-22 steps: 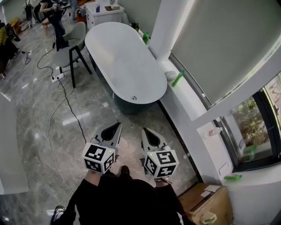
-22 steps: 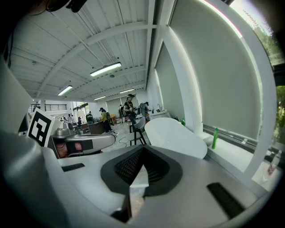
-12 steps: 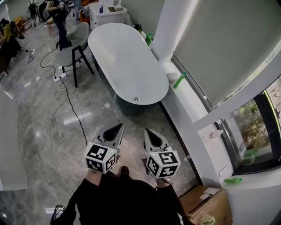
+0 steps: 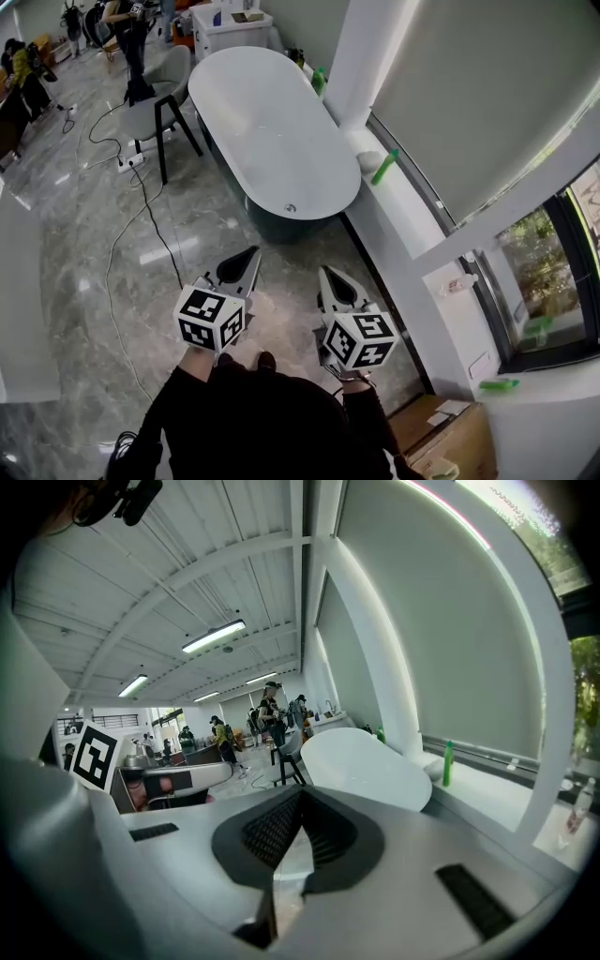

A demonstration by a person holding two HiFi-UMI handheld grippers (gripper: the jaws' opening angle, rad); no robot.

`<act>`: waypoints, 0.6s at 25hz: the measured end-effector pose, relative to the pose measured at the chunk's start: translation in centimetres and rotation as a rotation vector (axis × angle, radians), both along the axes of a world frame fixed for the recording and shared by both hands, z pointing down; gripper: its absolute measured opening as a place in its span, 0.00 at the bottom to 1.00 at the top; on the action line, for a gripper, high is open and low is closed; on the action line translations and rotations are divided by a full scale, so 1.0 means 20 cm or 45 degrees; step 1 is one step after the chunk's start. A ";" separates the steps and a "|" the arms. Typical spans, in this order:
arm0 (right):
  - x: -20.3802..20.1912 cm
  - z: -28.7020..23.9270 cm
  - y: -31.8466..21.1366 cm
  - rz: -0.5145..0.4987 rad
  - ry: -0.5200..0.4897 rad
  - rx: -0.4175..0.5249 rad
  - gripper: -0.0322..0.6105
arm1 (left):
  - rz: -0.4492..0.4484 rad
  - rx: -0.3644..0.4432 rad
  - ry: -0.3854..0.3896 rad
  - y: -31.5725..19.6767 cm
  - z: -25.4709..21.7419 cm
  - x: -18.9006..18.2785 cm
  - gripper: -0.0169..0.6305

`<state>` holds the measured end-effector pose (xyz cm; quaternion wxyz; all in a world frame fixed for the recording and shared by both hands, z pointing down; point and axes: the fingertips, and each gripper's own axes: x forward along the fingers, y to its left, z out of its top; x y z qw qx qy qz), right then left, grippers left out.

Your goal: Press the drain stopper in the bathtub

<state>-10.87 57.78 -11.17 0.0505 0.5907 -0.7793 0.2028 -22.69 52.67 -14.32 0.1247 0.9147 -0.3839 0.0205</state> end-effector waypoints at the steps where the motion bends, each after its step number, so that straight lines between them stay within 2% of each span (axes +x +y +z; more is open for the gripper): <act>1: 0.02 0.00 0.00 0.006 -0.001 0.000 0.05 | 0.001 0.005 -0.005 -0.01 -0.01 0.01 0.04; 8: 0.12 -0.01 -0.03 0.012 0.056 0.000 0.05 | 0.028 0.024 -0.029 -0.06 -0.03 0.12 0.04; 15: 0.20 0.01 -0.10 0.013 0.038 -0.023 0.05 | 0.057 0.058 -0.037 -0.14 -0.05 0.23 0.04</act>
